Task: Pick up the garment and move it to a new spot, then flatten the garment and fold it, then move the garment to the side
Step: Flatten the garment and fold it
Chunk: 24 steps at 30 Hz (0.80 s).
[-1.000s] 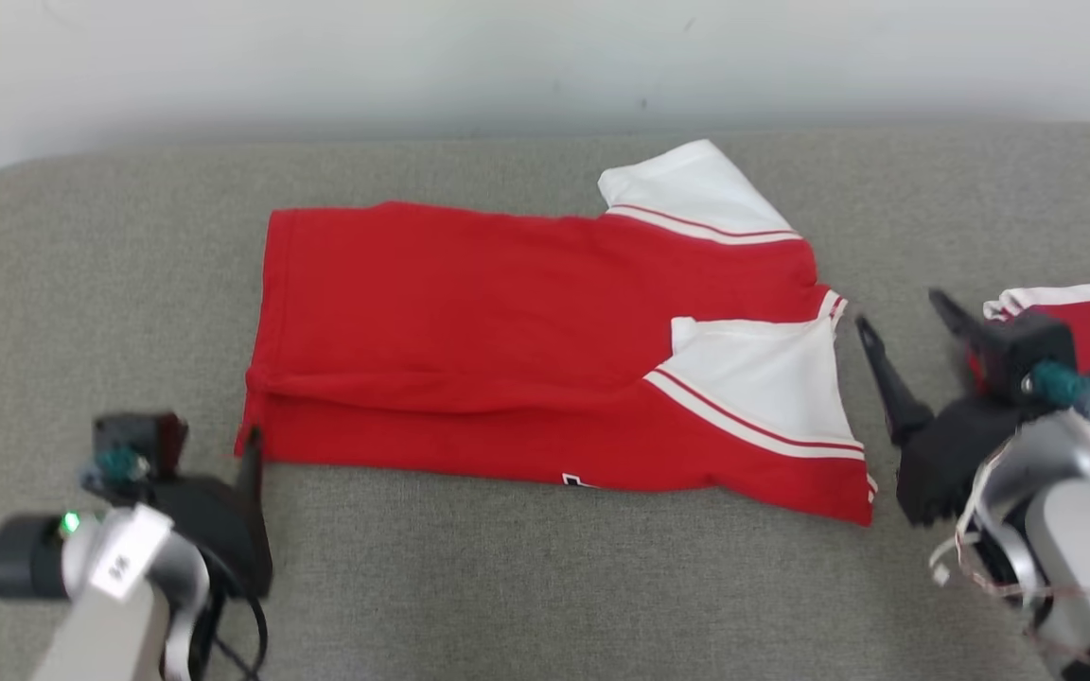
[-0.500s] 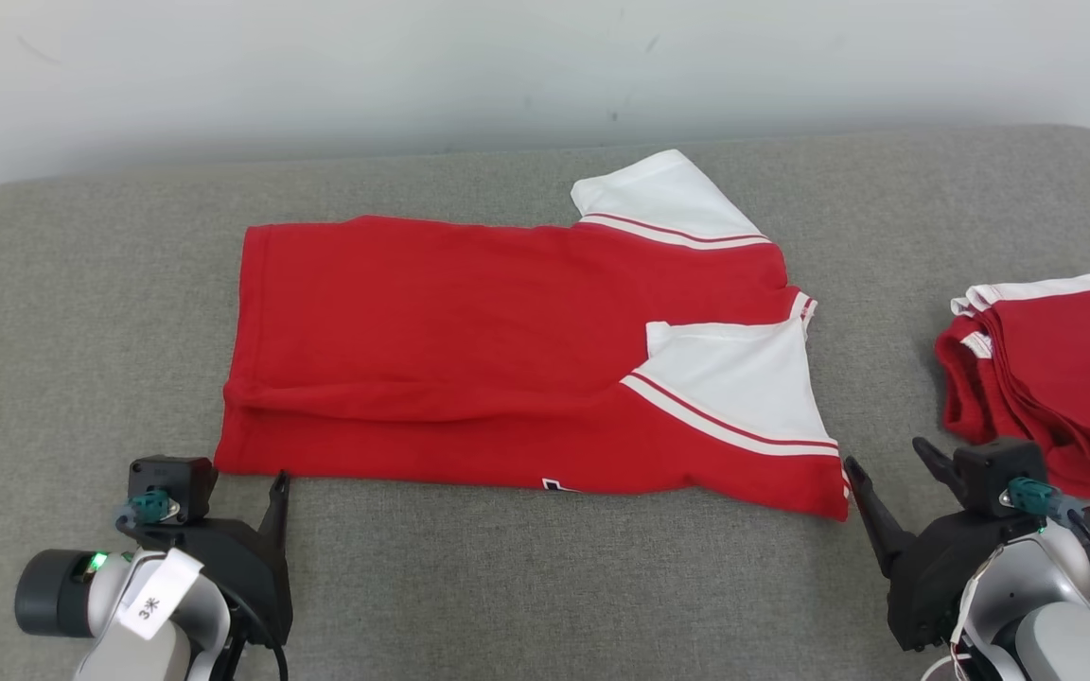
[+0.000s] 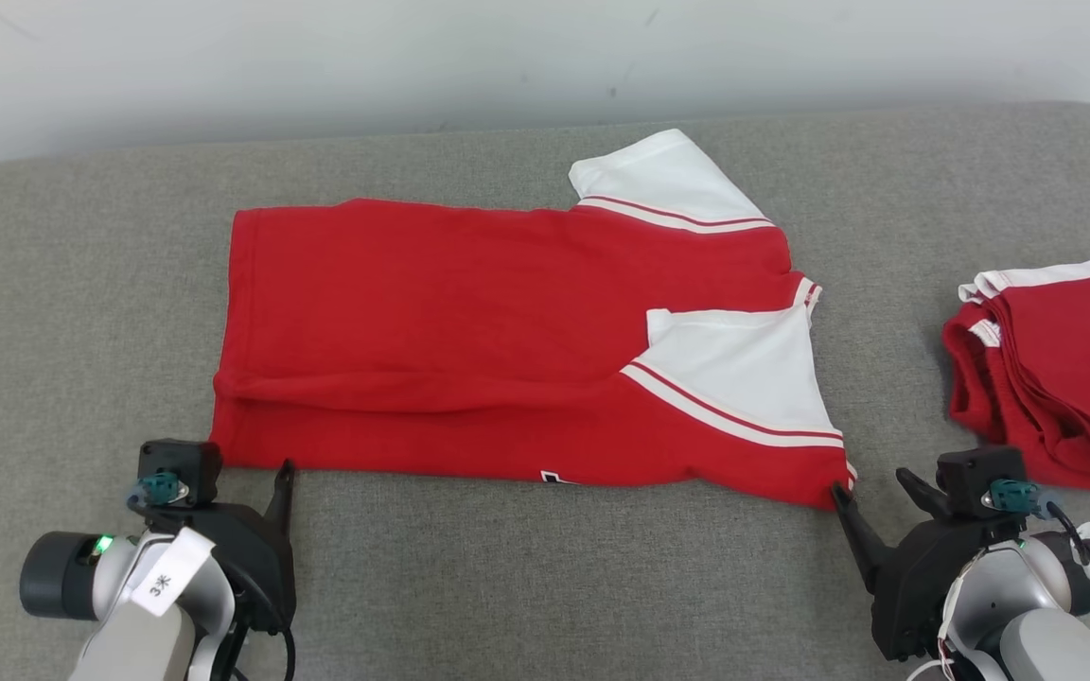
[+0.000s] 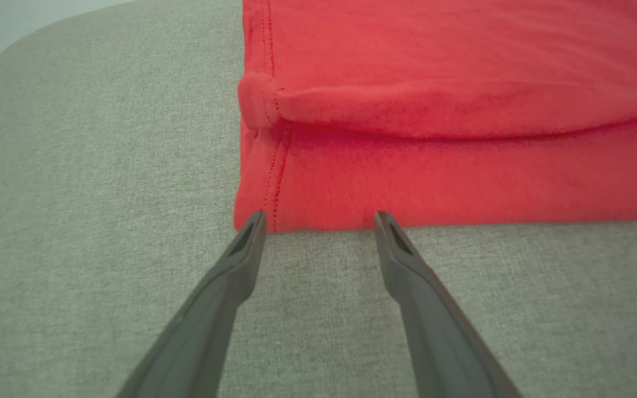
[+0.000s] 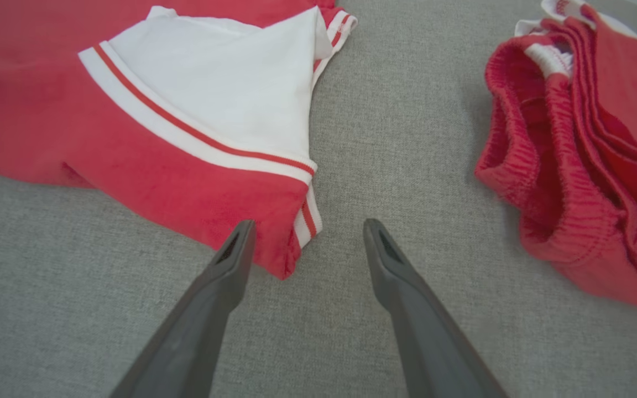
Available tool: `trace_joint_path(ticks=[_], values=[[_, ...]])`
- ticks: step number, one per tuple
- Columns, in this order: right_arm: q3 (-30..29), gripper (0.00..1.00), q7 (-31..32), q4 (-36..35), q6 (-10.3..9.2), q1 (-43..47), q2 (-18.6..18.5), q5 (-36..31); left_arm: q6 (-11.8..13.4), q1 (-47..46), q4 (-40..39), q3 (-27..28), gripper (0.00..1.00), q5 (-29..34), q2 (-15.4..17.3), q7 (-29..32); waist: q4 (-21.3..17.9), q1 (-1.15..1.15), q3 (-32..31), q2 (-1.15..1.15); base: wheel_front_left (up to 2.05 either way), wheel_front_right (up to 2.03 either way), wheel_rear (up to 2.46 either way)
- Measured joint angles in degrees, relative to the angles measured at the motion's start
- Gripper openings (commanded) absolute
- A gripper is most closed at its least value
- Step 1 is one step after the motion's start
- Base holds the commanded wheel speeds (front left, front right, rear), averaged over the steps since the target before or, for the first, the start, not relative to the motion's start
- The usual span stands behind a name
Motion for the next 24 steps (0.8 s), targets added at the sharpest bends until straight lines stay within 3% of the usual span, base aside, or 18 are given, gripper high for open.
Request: trace_joint_path(ticks=[17, 24], values=[[0.6, 0.98, 2.25, 0.97, -0.42, -0.23, 0.92, 0.43, -0.46, -3.51, 1.42, 1.0, 1.0, 0.05, 0.14, 0.22, 0.6, 0.0, 1.12, 0.01, 0.0, 0.0, 0.0], [1.47, 0.81, 2.99, 0.9, -0.41, -1.51, 1.2, 0.43, -0.4, -4.54, 3.01, 1.85, 1.0, -0.32, 0.82, 1.33, 0.24, 0.0, 2.09, 0.01, 0.0, 0.0, 0.0]])
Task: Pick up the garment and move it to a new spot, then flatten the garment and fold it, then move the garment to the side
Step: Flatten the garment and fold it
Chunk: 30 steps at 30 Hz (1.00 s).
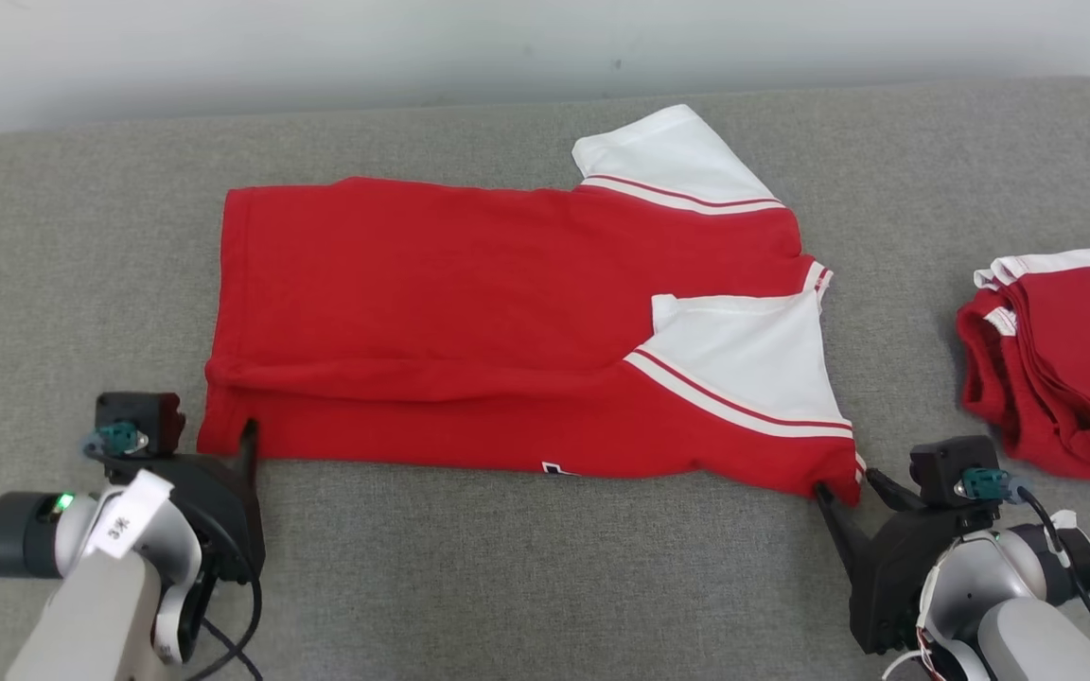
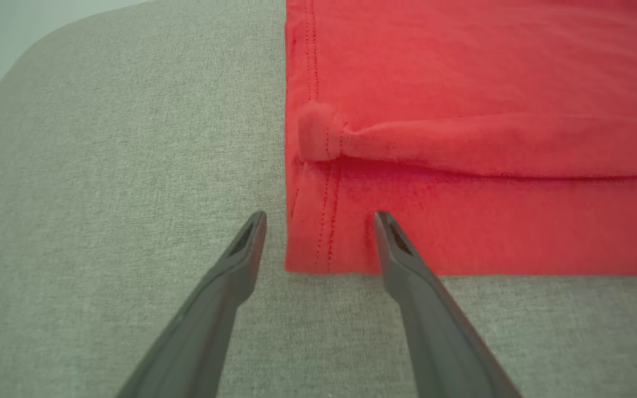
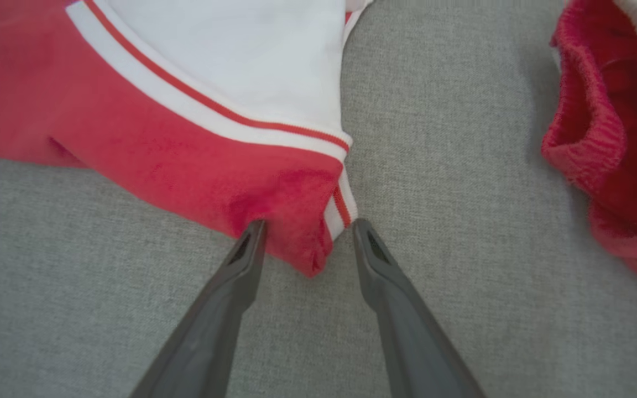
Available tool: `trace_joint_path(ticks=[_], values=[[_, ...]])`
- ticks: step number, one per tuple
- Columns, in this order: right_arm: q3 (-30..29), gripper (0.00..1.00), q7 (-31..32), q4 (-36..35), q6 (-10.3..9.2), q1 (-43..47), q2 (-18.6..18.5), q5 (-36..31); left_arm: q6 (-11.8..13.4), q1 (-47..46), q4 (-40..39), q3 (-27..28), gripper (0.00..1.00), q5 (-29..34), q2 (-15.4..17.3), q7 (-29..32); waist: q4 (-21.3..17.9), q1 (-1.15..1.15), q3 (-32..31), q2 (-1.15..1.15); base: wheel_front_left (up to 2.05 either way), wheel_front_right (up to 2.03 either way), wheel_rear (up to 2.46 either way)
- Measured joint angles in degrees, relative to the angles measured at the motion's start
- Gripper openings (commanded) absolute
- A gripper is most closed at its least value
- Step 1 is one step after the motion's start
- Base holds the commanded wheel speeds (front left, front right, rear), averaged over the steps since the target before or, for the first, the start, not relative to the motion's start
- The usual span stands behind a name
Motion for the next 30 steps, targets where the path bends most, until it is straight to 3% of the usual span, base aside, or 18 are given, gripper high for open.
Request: trace_joint_path(ticks=[4, 12, 13, 14, 20, 22, 24, 26, 27, 28, 30], values=[[0.13, 0.77, 0.02, -0.13, 0.05, -0.27, 0.29, 0.0, 0.0, -0.79, 0.01, 0.27, 0.98, -0.23, -0.05, 0.22, -0.38, 0.0, 0.82, 0.0, 0.0, 0.0, 0.0], [0.12, 0.76, 0.46, -0.1, 0.18, -1.41, 0.26, 0.0, -0.01, -1.99, 1.68, 0.25, 0.55, -0.32, -0.31, 1.25, -0.66, 0.0, 2.43, 0.0, 0.0, 0.0, 0.0], [0.12, 0.76, 0.47, -0.09, 0.24, -1.43, 0.26, 0.0, 0.0, -2.24, 2.0, 0.29, 0.53, -0.32, -0.31, 1.25, -0.66, 0.0, 2.5, 0.0, 0.0, 0.0, 0.0], [0.12, 0.76, 0.48, -0.07, 0.24, -1.47, 0.26, 0.0, 0.04, -2.46, 2.16, 0.32, 0.53, -0.32, -0.31, 1.32, -0.64, 0.0, 2.56, 0.0, 0.0, 0.0, 0.0], [0.19, 0.79, 0.68, 0.29, 0.24, -2.31, 0.26, 0.0, 1.0, -2.61, 2.75, 0.76, 0.92, -0.31, -0.32, 1.48, -0.4, 0.0, 2.68, 0.0, 0.0, 0.0, 0.0], [0.22, 0.78, 0.68, 0.46, 0.25, -2.31, 0.26, 0.0, 1.02, -2.63, 3.02, 0.85, 0.9, -0.31, -0.33, 1.48, -0.32, 0.0, 2.64, 0.0, 0.0, 0.0, 0.0], [0.24, 0.68, 0.68, 0.59, 0.26, -2.31, 0.27, 0.0, 1.01, -2.63, 3.31, 0.83, 0.62, -0.32, -0.38, 1.49, -0.24, 0.0, 2.58, 0.0, 0.0, 0.0, 0.0], [0.34, 0.39, 0.69, 0.71, 0.33, -2.31, 0.35, 0.02, 0.97, -2.63, 3.5, 0.71, 0.38, -0.32, -0.52, 1.49, -0.2, 0.0, 2.54, 0.0, 0.0, 0.0, 0.0], [0.45, 0.25, 0.75, 0.84, 0.51, -2.31, 0.4, 0.03, 0.92, -2.63, 3.55, 0.67, 0.2, -0.42, -0.7, 1.52, -0.19, 0.0, 2.52, 0.0, 0.0, 0.0, 0.0], [0.56, 0.04, 0.76, 0.89, 0.52, -2.31, 0.43, 0.03, 0.91, -2.63, 3.56, 0.52, 0.0, -0.41, -0.82, 1.58, -0.18, 0.0, 2.5, 0.0, 0.0, 0.0, 0.0], [0.67, 0.0, 0.77, 0.98, 0.56, -2.3, 0.49, 0.03, 0.9, -2.63, 3.58, 0.41, 0.0, -0.42, -0.98, 1.66, -0.19, 0.0, 2.47, 0.0, 0.0, 0.0, 0.0]])
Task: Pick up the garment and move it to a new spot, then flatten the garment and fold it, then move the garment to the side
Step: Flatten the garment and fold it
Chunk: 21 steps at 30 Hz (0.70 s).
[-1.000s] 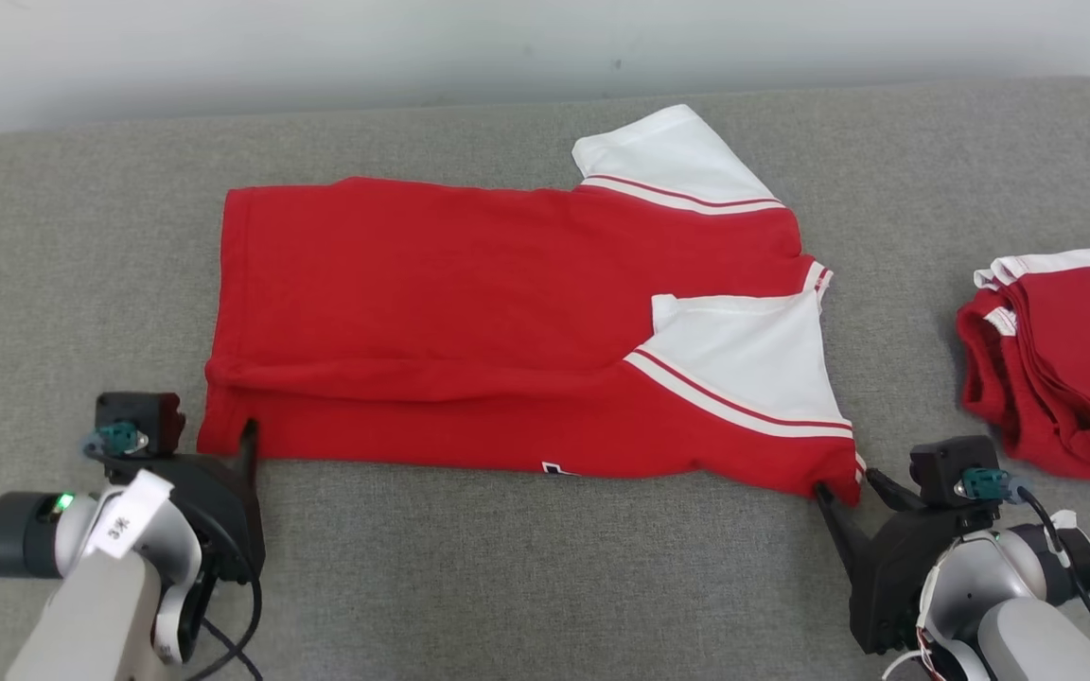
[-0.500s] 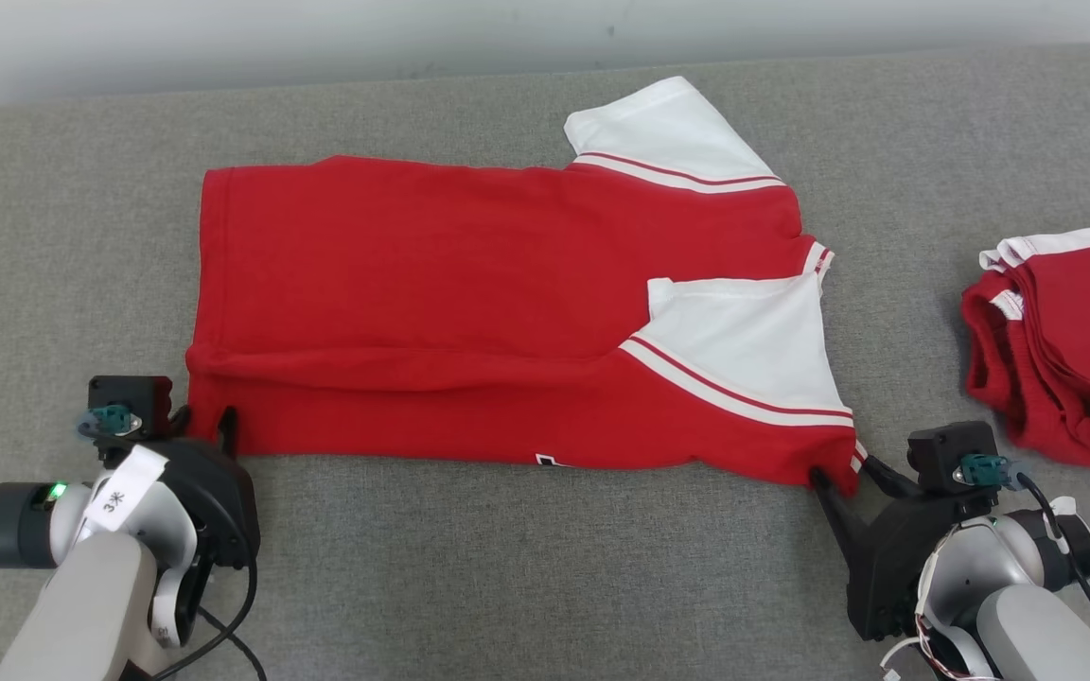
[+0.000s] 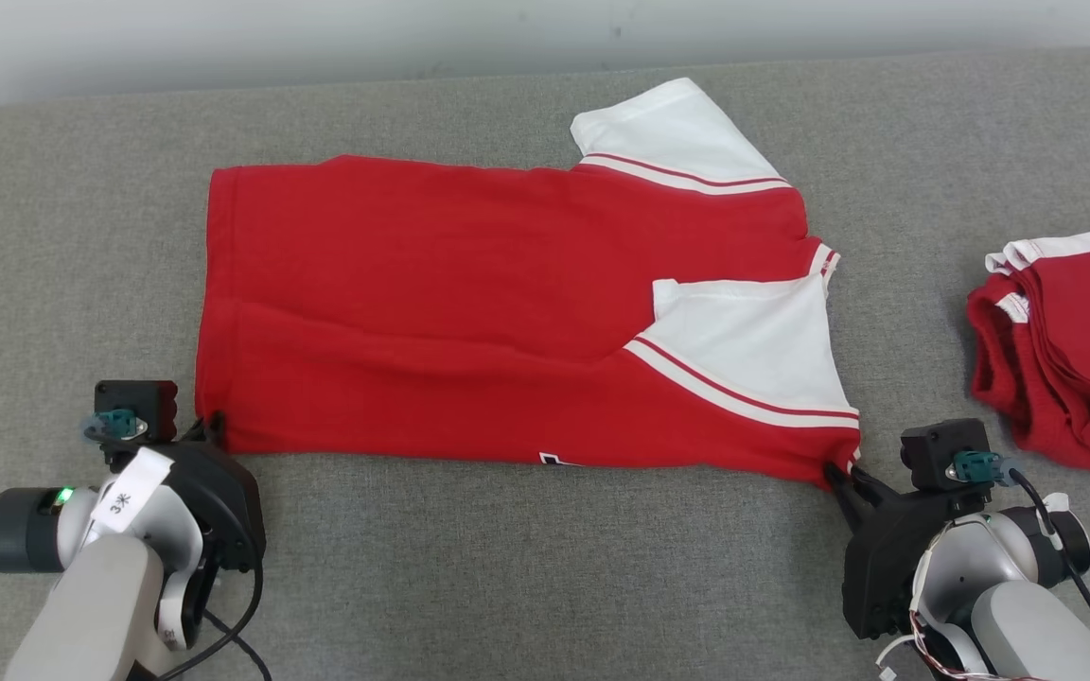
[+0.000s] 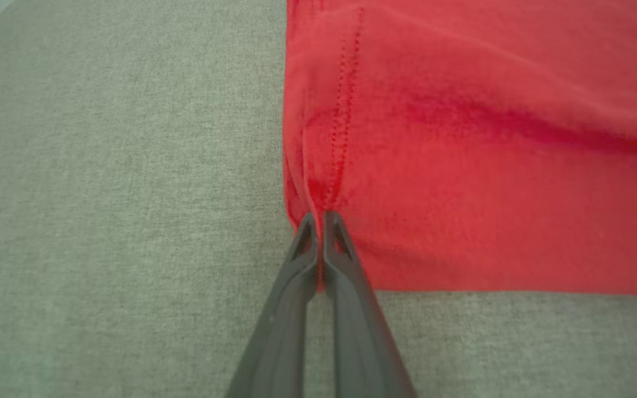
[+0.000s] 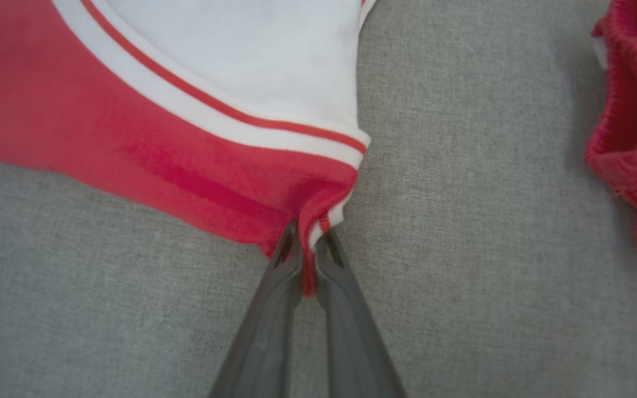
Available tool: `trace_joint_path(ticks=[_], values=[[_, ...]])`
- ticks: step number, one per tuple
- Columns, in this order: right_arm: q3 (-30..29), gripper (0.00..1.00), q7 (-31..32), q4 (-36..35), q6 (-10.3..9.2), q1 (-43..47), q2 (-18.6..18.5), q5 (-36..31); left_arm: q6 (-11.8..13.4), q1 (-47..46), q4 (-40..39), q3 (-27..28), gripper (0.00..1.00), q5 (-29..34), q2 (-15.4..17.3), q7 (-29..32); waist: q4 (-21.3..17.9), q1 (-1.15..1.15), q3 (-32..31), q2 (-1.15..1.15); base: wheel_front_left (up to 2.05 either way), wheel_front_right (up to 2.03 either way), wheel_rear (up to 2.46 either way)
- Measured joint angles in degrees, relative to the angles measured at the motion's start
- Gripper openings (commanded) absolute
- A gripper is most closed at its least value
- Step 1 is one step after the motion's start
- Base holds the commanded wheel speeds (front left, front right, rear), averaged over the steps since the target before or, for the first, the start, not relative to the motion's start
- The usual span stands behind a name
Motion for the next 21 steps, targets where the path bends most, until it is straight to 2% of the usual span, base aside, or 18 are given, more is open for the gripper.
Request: trace_joint_path(ticks=[13, 21], values=[[-1.2, 0.0, -0.38, 0.23, 0.43, 0.82, -0.02, 2.02, -0.05, 0.59, -0.3, 0.74, 0.0, -1.22, -0.97, -2.32, -0.05, 0.0, -1.17, 0.0, 0.0, 0.0, 0.0], [-3.01, 0.0, -1.43, -0.49, 0.52, 4.43, -0.19, 3.92, -2.11, 6.51, -3.82, 2.42, 0.0, -4.55, -1.23, -7.47, 0.02, 0.0, -3.9, 0.0, 0.0, 0.0, 0.0]])
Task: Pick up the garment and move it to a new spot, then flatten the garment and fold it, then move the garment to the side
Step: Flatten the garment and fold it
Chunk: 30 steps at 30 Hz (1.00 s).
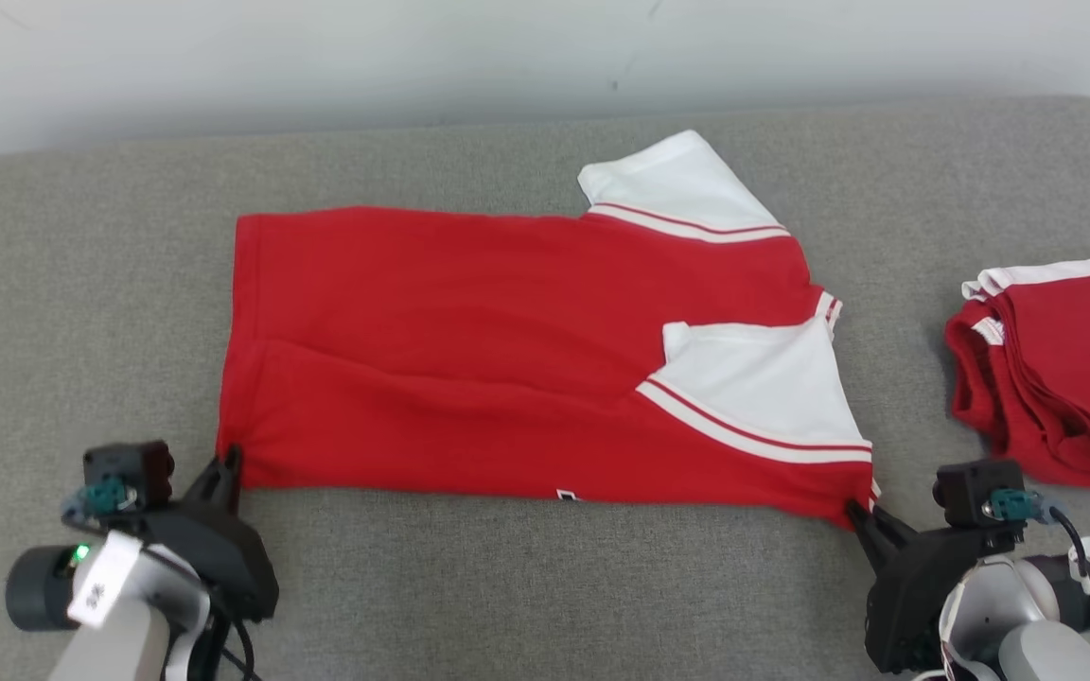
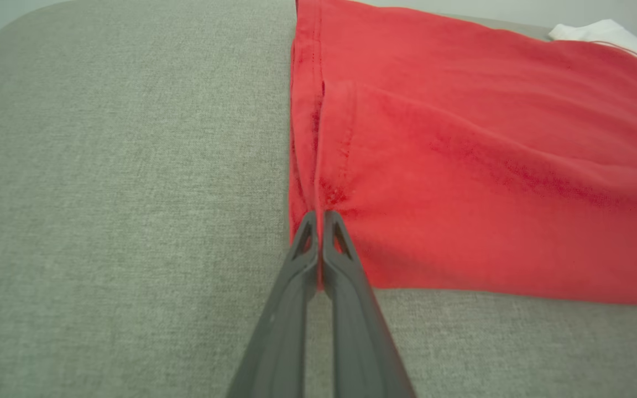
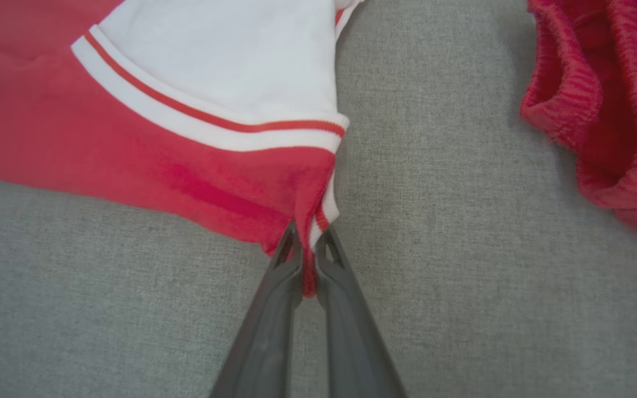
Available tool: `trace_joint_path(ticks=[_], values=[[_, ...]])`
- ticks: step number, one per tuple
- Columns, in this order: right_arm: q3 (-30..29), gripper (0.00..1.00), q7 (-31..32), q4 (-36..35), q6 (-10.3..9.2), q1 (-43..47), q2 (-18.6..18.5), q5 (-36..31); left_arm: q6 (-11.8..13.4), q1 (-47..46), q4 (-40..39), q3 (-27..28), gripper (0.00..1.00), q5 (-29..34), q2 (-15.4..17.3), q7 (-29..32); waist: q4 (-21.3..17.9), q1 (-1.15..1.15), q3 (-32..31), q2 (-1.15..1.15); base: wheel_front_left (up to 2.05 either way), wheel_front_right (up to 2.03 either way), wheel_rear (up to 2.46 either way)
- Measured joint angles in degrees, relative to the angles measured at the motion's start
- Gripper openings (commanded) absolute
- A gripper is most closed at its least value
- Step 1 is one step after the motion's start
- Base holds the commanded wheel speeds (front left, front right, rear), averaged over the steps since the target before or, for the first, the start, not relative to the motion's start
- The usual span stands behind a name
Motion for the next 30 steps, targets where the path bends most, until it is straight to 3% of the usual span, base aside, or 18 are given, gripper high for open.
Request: trace_joint_path(ticks=[10, 19, 30], values=[[-3.05, 0.0, -0.51, -3.34, 0.52, 7.31, -0.43, 4.68, -5.44, 11.14, -5.75, 0.98, 0.0, -5.39, -0.02, -5.04, 0.42, 0.0, -3.45, 0.0, 0.0, 0.0, 0.0], [-6.11, 0.0, -0.01, -8.94, 0.89, 15.72, -2.31, 7.9, -7.48, 20.81, -10.94, 1.87, 0.0, -9.57, 1.52, -5.67, 0.94, -0.01, -5.93, 0.0, 0.0, 0.0, 0.0], [-7.69, 0.0, 3.72, -16.57, 0.55, 25.38, -3.26, 12.33, -7.97, 28.02, -17.03, 2.1, 0.0, -12.59, 3.71, -4.12, 1.21, -0.01, -6.45, 0.0, 0.0, 0.0, 0.0]])
